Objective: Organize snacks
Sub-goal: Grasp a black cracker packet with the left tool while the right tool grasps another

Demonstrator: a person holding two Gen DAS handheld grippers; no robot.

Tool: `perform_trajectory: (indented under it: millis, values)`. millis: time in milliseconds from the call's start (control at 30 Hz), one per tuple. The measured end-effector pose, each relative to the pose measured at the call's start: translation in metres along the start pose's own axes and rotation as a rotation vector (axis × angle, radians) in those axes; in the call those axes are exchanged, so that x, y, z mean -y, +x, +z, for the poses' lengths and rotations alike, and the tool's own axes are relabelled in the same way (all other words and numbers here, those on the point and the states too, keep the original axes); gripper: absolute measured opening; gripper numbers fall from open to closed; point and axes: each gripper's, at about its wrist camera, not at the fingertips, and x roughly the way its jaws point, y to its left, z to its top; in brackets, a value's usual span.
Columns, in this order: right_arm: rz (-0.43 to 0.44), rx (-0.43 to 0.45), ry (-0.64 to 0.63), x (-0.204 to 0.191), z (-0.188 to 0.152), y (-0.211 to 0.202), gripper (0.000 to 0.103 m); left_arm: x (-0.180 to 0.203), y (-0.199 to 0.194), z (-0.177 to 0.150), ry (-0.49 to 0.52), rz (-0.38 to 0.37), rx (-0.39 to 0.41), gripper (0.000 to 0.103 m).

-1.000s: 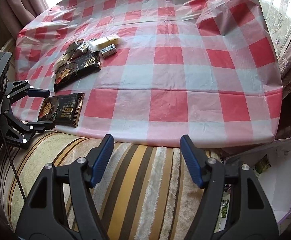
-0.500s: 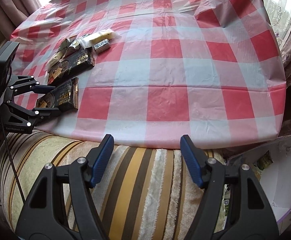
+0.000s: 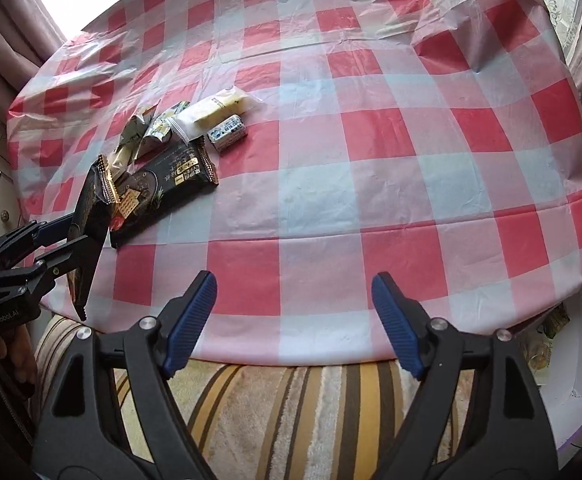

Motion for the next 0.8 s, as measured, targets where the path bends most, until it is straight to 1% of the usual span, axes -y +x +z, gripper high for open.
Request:
perform_trajectory:
  millis: [100,167,233,400,433,500,567,600,800]
  values:
    - [0.025,-0.035,0.037,-0.027,0.014,0.02,0.082,-0.03,-0.005,0.0,-0.156,0.056,0.062,0.056]
    - [0.021,-0.036,0.062,-0.044,0.023,0.032,0.082,-0.043,-0.009,-0.003,-0.214,0.09,0.102,0.056]
    - [0.026,-0.053,0.097,-0.059,0.032,0.043,0.082,-0.054,-0.013,-0.005,-0.261,0.093,0.133,0.056]
    - [0.004,-0.072,0.2,-0.084,0.053,0.064,0.083,-0.069,-0.02,-0.011,-0.309,0.133,0.198,0.056]
    - [-0.012,-0.07,0.217,-0.087,0.056,0.069,0.084,-0.071,-0.021,-0.012,-0.316,0.133,0.21,0.056]
    - [-0.072,-0.081,0.236,-0.091,0.06,0.078,0.084,-0.077,-0.024,-0.014,-0.333,0.136,0.226,0.056]
    - [-0.101,-0.057,0.251,-0.095,0.063,0.08,0.086,-0.082,-0.026,-0.016,-0.345,0.133,0.24,0.056]
    - [-0.116,-0.063,0.256,-0.098,0.066,0.082,0.086,-0.084,-0.026,-0.017,-0.351,0.129,0.244,0.056]
    - [-0.222,-0.057,0.184,-0.12,0.076,0.098,0.092,-0.091,-0.025,-0.022,-0.383,0.111,0.261,0.056]
